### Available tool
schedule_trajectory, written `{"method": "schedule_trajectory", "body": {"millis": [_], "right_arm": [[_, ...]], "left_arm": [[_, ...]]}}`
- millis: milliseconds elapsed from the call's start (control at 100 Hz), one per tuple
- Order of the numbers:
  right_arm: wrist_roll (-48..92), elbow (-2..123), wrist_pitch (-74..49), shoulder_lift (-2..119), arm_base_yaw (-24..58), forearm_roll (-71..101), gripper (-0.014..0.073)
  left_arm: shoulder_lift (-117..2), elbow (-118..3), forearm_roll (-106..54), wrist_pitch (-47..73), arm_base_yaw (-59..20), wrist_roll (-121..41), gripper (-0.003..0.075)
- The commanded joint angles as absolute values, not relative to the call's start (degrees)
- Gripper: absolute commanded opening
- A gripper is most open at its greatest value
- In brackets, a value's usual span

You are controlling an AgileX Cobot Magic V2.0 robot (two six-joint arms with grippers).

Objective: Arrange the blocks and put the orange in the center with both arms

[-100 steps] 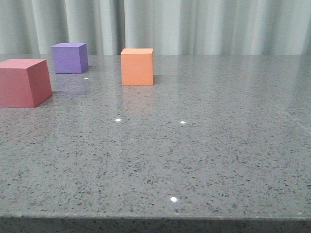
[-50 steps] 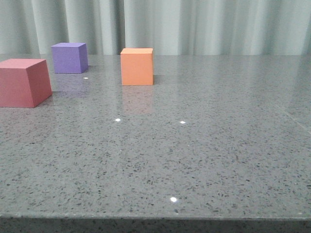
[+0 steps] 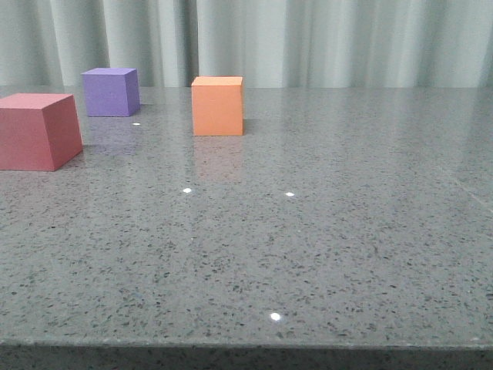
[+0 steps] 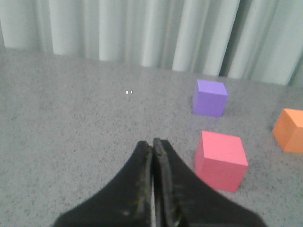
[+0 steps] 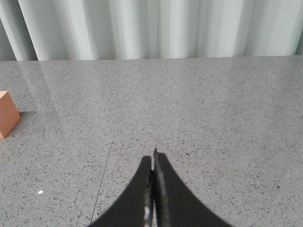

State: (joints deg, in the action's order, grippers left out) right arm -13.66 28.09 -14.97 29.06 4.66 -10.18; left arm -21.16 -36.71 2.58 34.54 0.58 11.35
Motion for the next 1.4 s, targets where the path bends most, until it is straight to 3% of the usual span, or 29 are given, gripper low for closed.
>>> {"method": "schedule_trajectory", "body": {"millis": [0, 190, 590, 680, 730, 850, 900, 950, 1390], "right_arm": [[-13.31, 29.68, -10.92, 29.62, 4.17, -10.96, -0.0067], [-13.31, 29.68, -10.92, 29.62, 4.17, -10.96, -0.0067], [-13.31, 29.68, -10.92, 29.62, 4.17, -10.96, -0.0067], [-13.31, 29.68, -10.92, 29.62, 4.17, -10.96, -0.0067], [-13.31, 29.68, -10.92, 29.62, 4.17, -10.96, -0.0067], [-13.31, 29.68, -10.92, 29.62, 4.17, -10.96, -0.0067], [-13.31, 29.68, -10.92, 29.62, 4.17, -10.96, -0.0067], [-13.31, 29.68, -10.92, 29.62, 4.17, -10.96, -0.0067], [-13.31, 29.68, -10.92, 29.62, 4.17, -10.96, -0.0067]], "left_arm": [[-27.68, -44.6, 2.41, 39.52, 0.47, 11.37, -0.002], [-37.6, -54.08, 2.04, 47.07, -0.1, 11.37, -0.002], [-43.29, -54.35, 2.04, 48.86, -0.31, 11.37, 0.001], [-43.29, -54.35, 2.04, 48.73, -0.31, 11.37, 0.0125], [-43.29, -54.35, 2.04, 48.73, -0.31, 11.37, 0.0223], [-43.29, -54.35, 2.31, 48.71, -0.31, 11.28, 0.0553], [-43.29, -54.35, 2.4, 48.4, -0.31, 11.28, 0.0646], [-43.29, -54.35, 2.4, 47.53, -0.31, 11.28, 0.0692], [-46.7, -55.7, -7.8, 43.03, -0.31, 10.36, 0.0618]]}}
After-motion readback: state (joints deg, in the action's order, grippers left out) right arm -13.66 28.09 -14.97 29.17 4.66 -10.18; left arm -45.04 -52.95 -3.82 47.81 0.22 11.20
